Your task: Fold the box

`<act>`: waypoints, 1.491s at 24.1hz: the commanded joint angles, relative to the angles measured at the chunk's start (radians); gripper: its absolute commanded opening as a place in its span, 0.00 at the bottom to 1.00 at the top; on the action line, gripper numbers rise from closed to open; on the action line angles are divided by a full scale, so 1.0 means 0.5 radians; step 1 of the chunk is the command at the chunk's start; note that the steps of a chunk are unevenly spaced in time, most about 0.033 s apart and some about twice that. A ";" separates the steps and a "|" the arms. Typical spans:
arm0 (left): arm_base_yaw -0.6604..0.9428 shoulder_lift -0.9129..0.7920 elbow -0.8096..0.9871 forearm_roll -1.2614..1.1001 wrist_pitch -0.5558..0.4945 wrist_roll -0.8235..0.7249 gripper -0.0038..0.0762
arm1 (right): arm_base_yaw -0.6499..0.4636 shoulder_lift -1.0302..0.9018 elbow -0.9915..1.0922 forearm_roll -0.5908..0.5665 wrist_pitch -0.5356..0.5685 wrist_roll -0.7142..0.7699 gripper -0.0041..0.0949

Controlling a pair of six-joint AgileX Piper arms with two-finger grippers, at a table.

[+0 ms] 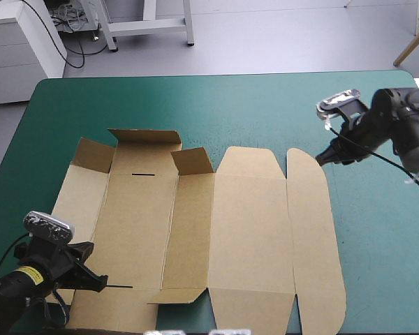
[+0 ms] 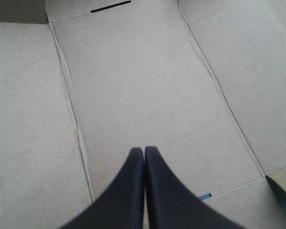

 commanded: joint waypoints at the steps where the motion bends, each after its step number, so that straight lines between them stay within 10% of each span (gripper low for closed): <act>1: -0.010 0.009 -0.073 -0.020 -0.042 -0.001 0.04 | -0.139 -0.309 0.234 -0.038 -0.029 0.064 0.34; 19: -0.010 0.009 -0.073 -0.020 0.032 -0.001 0.04 | -0.271 -2.144 1.570 0.134 -0.254 0.492 0.34; 36: -0.010 0.058 -0.267 0.152 0.045 -0.111 0.04 | -0.271 -2.245 1.761 0.174 -0.380 0.492 0.34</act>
